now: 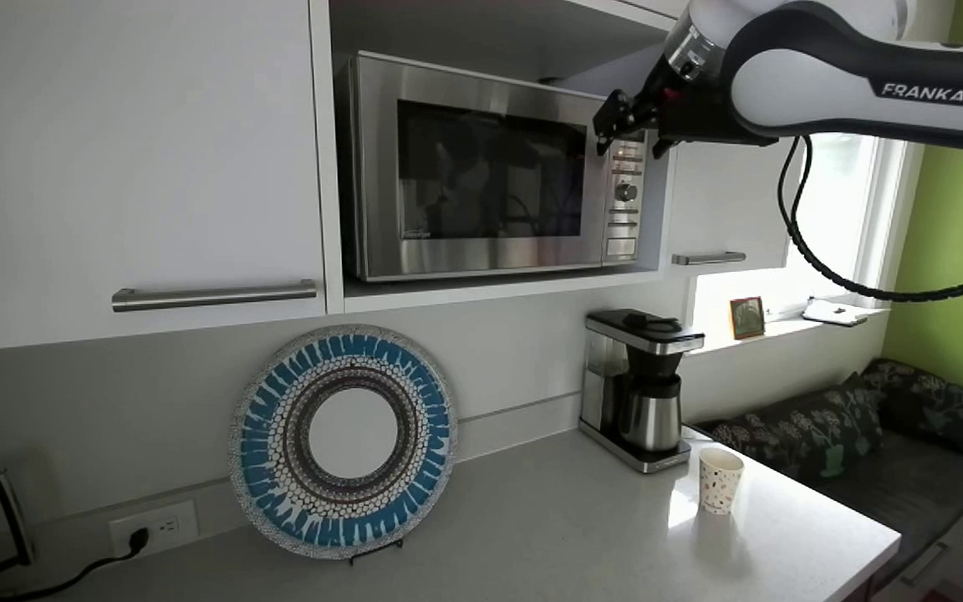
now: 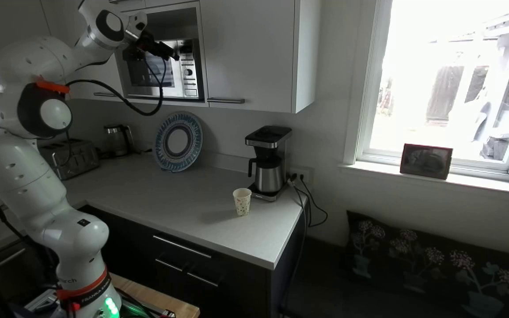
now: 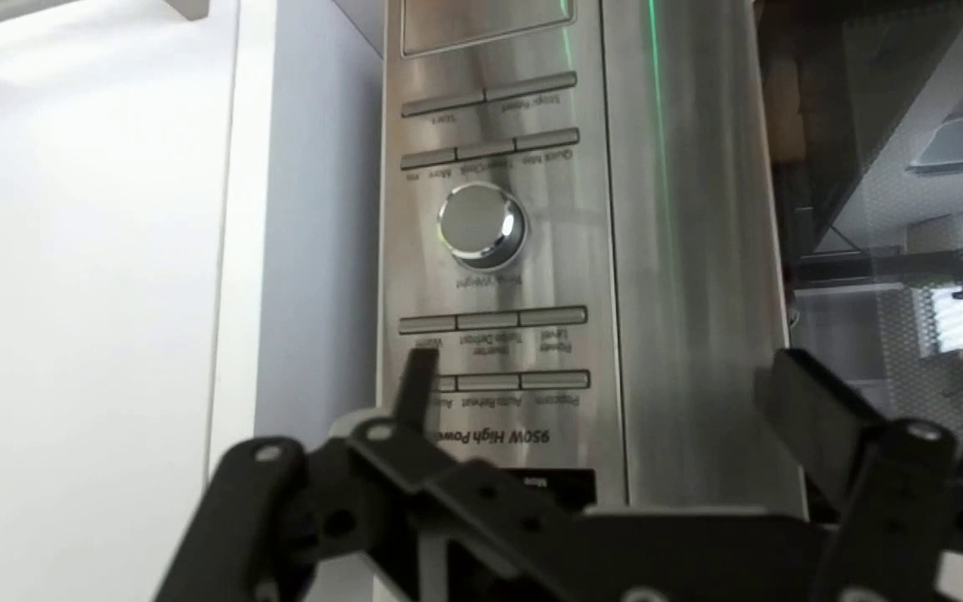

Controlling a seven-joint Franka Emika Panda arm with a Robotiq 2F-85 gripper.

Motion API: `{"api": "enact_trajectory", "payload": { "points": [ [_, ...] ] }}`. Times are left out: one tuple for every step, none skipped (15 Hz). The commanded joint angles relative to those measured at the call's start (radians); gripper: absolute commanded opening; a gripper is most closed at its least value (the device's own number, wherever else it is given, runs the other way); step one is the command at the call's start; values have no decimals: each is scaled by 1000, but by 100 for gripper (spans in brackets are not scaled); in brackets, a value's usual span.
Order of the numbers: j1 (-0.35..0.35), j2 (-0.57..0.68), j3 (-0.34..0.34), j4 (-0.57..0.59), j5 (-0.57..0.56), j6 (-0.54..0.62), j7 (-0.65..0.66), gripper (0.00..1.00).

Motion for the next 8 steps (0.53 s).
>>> {"api": "enact_trajectory", "payload": {
  "points": [
    [24, -85, -67, -123, 111, 53, -125, 99],
    [30, -100, -85, -152, 143, 71, -160, 100],
    [38, -118, -104, -184, 173, 85, -200, 100],
    [45, -136, -121, -217, 198, 103, -239, 100],
    [26, -150, -118, -244, 241, 126, -281, 100],
    [26, -165, -126, -275, 262, 149, -312, 100],
    [25, -177, -134, -303, 283, 173, -343, 100],
    [21, -187, -141, -334, 292, 204, -373, 100]
  ]
}}
